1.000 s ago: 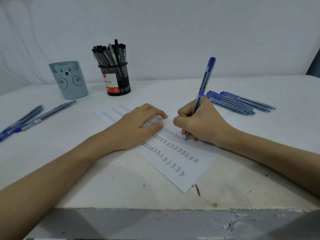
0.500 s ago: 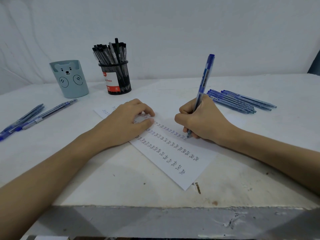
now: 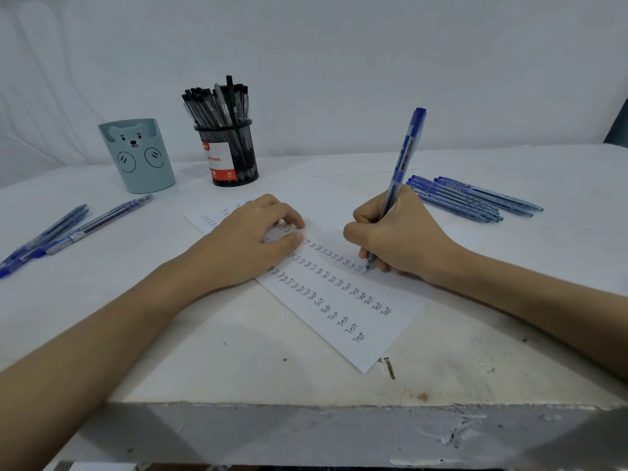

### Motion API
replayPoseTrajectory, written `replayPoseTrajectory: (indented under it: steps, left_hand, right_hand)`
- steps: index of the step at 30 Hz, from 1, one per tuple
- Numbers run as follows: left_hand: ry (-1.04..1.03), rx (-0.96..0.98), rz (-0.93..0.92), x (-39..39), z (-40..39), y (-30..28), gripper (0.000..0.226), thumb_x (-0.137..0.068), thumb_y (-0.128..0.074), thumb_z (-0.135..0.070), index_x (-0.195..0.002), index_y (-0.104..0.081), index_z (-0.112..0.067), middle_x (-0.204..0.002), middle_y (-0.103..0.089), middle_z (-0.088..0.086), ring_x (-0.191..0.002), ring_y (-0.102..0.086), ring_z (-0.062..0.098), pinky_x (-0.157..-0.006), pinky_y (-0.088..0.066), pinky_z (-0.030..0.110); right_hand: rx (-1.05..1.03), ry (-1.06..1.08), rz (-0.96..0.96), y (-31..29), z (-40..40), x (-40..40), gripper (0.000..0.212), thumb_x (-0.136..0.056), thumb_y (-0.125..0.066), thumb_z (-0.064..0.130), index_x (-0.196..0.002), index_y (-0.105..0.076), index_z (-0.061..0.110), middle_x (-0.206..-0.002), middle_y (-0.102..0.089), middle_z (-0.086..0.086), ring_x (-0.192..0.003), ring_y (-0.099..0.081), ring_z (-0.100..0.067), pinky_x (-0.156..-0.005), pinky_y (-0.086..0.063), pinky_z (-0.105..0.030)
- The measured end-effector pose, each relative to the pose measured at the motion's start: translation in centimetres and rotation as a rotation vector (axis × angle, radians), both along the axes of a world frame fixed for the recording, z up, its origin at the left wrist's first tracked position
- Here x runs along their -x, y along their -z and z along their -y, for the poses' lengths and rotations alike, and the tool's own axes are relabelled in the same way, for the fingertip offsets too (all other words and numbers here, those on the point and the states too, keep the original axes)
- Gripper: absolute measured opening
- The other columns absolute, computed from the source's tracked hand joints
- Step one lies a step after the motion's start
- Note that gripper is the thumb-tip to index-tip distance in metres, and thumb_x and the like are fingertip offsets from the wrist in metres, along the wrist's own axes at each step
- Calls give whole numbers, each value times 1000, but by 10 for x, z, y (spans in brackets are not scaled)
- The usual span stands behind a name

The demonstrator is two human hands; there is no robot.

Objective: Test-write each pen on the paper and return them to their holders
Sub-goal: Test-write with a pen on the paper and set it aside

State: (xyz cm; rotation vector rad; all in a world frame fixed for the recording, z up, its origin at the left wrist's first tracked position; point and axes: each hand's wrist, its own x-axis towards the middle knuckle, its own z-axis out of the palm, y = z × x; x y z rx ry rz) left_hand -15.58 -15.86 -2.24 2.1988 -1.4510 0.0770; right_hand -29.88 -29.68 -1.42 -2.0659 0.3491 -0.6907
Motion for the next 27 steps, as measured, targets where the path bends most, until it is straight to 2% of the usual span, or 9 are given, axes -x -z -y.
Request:
replayPoseTrajectory:
  steps: [2,5,7,9,12,15,18,22,27]
  left_hand:
    - [1,0,0,0,0,0,19,-91,-51,-37,-107,-60,-30,-110,-51,-11,-107,-47,8,-92,-36,25]
    - [0,-14,1,1,0,-1,20,-91,-51,-39,-107,-59,-31,-111,-51,-12,-107,-47,8,-91,-36,24]
    - [1,-33,-4,1,0,-2,24,-90,-51,-45,-108,-58,-33,-113,-50,-13,-108,-46,6,-91,-35,23]
    - [8,-54,-11,2,0,-2,29,-87,-51,-49,-111,-58,-33,-115,-49,-15,-110,-45,4,-93,-33,22]
    - [20,-73,-22,3,0,-3,34,-87,-52,-53,-114,-57,-34,-118,-48,-17,-112,-45,3,-97,-33,23]
    - [37,-77,-43,4,1,-4,35,-87,-49,-57,-115,-57,-38,-120,-49,-20,-114,-45,3,-101,-33,26]
    - [73,-99,-87,7,0,-4,34,-86,-44,-52,-117,-55,-45,-125,-47,-20,-118,-42,1,-105,-31,28]
    - [59,-142,-110,9,0,-5,29,-89,-39,-49,-116,-50,-55,-131,-42,-18,-122,-36,3,-108,-26,33]
    - [94,-143,-118,9,-1,-6,32,-98,-44,-27,-121,-53,-46,-136,-42,-19,-128,-34,1,-111,-22,28]
  right_hand:
    - [-18,19,9,0,0,-1,50,-76,-52,-6,-42,-23,16,-38,-23,2,-34,-48,-8,-32,-25,-13]
    - [-166,62,25,-4,4,0,45,-78,-55,-1,-40,-35,12,-37,-43,-4,-26,-35,-13,-32,-21,-12]
    - [-296,75,14,-8,8,0,42,-79,-59,9,-39,-45,10,-39,-45,-7,-31,-31,-18,-37,-21,-16]
    - [-369,69,-7,-11,13,1,45,-81,-58,15,-38,-45,12,-40,-41,-6,-38,-30,-20,-43,-21,-22]
    - [-379,96,-10,-19,20,3,33,-86,-57,15,-57,-39,14,-35,-35,0,-37,-27,-17,-44,-22,-21]
    - [-406,119,-26,-23,28,5,24,-96,-50,30,-83,-40,12,-32,-29,2,-30,-21,-14,-40,-19,-20]
    - [-464,103,-8,-24,31,6,32,-100,-37,39,-87,-45,12,-33,-29,1,-31,-20,-15,-41,-19,-21]
    - [-521,71,2,-24,29,8,28,-101,-32,32,-87,-43,10,-33,-28,0,-31,-19,-15,-40,-17,-19]
    - [-611,27,3,-21,29,9,19,-97,-28,20,-85,-39,11,-34,-27,-2,-29,-16,-15,-36,-18,-17]
